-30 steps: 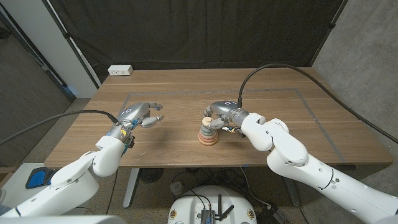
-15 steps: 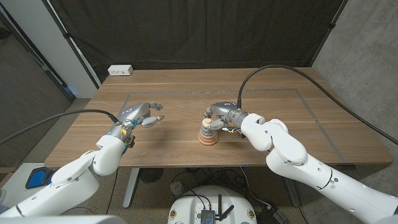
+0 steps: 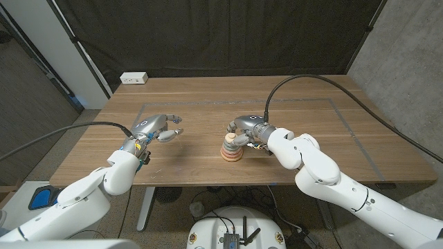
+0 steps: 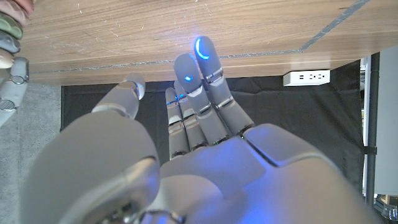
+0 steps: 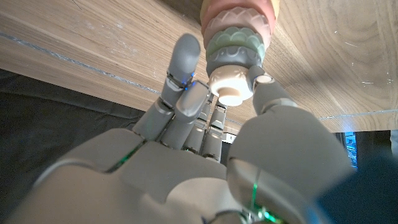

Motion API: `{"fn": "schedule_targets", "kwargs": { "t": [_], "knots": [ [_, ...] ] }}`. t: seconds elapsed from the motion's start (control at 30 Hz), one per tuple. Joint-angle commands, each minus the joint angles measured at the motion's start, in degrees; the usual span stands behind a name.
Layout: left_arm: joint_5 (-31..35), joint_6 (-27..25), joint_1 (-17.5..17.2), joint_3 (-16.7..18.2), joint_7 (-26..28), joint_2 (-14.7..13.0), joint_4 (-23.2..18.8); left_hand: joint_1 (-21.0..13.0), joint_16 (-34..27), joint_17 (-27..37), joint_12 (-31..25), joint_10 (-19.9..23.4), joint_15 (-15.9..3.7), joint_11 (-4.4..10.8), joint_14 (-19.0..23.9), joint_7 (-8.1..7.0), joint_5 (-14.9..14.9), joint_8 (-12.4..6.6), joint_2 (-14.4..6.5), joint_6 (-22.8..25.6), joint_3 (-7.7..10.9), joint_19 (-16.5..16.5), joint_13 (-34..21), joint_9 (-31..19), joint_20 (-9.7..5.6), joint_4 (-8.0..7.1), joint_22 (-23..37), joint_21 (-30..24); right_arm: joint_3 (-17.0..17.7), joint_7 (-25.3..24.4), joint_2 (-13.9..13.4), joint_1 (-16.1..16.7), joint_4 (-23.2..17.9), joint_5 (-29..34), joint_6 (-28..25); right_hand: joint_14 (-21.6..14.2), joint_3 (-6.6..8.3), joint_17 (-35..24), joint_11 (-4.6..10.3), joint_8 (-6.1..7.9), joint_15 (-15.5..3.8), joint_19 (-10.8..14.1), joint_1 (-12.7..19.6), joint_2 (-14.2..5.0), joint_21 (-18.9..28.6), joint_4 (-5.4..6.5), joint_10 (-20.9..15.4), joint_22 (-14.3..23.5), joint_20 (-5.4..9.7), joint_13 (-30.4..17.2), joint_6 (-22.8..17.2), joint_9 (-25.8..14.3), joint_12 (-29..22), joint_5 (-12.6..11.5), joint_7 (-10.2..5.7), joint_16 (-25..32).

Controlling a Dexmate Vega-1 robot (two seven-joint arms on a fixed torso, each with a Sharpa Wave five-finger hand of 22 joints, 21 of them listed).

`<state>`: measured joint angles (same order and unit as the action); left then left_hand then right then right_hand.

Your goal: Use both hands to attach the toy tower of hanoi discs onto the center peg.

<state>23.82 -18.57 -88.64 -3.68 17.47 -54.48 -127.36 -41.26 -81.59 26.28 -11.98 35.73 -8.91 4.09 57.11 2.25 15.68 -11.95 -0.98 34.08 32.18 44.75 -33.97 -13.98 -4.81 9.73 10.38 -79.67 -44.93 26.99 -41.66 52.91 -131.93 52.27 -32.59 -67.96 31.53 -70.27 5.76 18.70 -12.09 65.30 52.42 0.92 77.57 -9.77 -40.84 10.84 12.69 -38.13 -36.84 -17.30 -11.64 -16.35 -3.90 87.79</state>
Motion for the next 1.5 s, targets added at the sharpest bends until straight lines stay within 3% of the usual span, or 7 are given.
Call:
{"fn": "schedule_targets", "kwargs": {
  "t": [0.03,0.57,1.0,1.5],
  "knots": [
    [-0.5,0.3,0.4,-0.5,0.5,-0.2,0.5,0.5,-0.4,0.2,-0.2,0.4,-3.59,-0.01,0.5,0.07,0.1,0.17,-0.1,0.1,0.27,0.1,-0.2,-0.3,-5.91,-0.03,0.2,-0.4,-0.4,0.3,-0.6,0.0,-0.1,1.5,-0.1,0.8,0.28,-0.2,1.61,0.30,-0.22,-1.0,3.5,-4.04,-0.6,0.75,-0.7,-0.2,0.04,0.2,0.0,0.0,0.4,-0.2,-0.45,-0.4],
    [-1.3,1.4,2.5,-2.3,0.5,-1.0,1.6,0.7,-0.4,0.2,-0.2,0.4,-3.59,0.21,0.3,-0.07,0.1,0.19,-0.1,0.1,0.47,0.0,-0.2,-0.3,-5.96,0.04,0.2,-0.4,0.4,2.9,-1.3,0.9,-1.8,3.3,-0.9,4.5,-0.90,0.2,0.11,-4.23,-0.31,-2.1,0.6,-0.99,-1.8,0.65,5.6,-0.4,0.04,1.3,8.7,0.3,1.2,-0.8,0.48,-2.6],
    [-1.7,1.6,2.8,-2.6,1.1,-1.5,2.0,0.8,-0.4,0.0,-0.2,0.5,-3.59,0.29,0.3,-0.13,0.1,0.11,-0.1,0.3,0.63,0.0,-0.3,-0.3,-5.94,0.06,0.2,-0.4,0.7,5.1,-1.3,1.0,-2.4,5.0,-0.2,5.4,-1.65,0.5,-1.30,-5.20,-0.31,-2.2,-1.1,0.35,-2.1,0.91,8.5,-0.5,0.01,2.0,10.6,0.4,1.4,-0.8,0.01,-3.6],
    [-2.2,2.0,3.4,-2.5,1.7,-1.6,2.3,0.9,-0.6,0.1,-0.2,0.6,-3.59,0.36,0.5,-0.28,0.0,0.07,-0.2,0.4,0.79,0.0,-0.2,-0.3,-5.94,0.06,0.2,-0.5,1.4,6.7,-0.5,1.1,-2.8,7.1,0.7,5.5,-2.82,0.1,-1.96,-6.23,-0.31,-2.1,-3.5,2.60,-2.6,1.05,12.3,-0.4,0.03,3.3,12.8,0.7,1.5,-0.3,-0.96,-3.9]
  ]
}}
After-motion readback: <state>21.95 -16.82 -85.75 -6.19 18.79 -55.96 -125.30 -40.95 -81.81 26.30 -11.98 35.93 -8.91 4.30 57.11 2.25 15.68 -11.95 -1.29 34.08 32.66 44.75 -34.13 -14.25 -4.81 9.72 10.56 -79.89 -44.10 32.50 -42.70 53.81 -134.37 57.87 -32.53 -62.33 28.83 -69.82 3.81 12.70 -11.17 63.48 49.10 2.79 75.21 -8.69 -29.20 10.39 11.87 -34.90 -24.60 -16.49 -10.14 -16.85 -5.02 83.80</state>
